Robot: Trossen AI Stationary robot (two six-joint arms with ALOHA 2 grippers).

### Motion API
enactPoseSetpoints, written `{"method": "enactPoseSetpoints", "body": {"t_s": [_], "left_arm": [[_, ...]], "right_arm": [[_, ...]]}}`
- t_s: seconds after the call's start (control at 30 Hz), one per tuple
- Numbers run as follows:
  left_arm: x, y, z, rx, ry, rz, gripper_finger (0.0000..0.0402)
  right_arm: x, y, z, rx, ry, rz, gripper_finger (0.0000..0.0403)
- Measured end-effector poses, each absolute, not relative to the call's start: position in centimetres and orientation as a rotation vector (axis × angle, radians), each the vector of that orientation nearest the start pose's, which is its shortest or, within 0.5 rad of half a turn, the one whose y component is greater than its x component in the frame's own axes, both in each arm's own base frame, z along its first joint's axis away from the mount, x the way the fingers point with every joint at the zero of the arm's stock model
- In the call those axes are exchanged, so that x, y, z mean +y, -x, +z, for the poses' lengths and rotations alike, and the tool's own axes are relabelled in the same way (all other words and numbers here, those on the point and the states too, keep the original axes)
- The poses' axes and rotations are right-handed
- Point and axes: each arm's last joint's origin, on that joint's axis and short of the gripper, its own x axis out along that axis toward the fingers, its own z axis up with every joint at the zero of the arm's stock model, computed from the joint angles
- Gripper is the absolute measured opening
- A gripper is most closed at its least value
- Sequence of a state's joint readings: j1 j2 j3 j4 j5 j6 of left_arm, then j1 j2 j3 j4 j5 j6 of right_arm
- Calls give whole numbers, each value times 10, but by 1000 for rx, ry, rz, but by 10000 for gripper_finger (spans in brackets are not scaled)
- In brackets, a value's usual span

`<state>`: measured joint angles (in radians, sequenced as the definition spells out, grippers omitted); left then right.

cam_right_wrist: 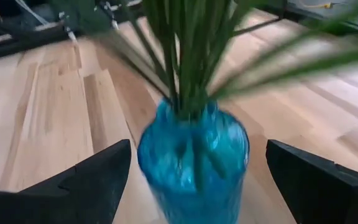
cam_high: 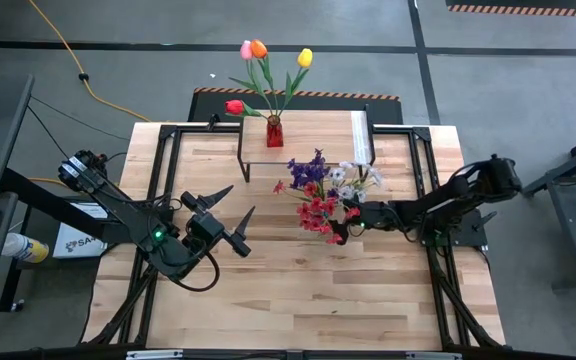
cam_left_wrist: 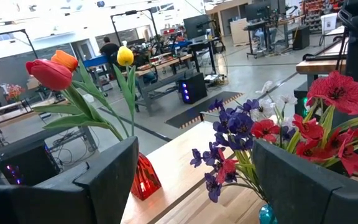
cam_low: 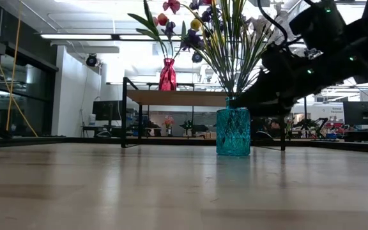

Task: Pick and place flowers into a vace then onto a shelf
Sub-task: Put the blue flower vase on the shelf

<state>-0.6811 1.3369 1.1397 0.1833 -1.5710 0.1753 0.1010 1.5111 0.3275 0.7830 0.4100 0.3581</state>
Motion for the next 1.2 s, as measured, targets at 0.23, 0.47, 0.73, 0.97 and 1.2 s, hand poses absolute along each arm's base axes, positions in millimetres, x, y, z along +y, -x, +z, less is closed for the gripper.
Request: {"method": "enactPoseSetpoints", "body": {"t_s": [0.23,0.47,0.73,0.97,1.2], "left_arm": [[-153,-235,370,84,-176,887,347],[-153,-235,370,84,-175,887,347],[-153,-235,370,84,-177,887,347],[-153,-235,370,85,-178,887,347],[-153,-235,369,84,-177,887,347]], "right_arm": [[8,-254,140,278,-219,-379,362],[4,-258,141,328,-191,-396,362],[2,-256,137,368,-207,-407,362],[3,-259,131,371,-222,-381,361],[4,-265,125,337,-247,-364,361]]}}
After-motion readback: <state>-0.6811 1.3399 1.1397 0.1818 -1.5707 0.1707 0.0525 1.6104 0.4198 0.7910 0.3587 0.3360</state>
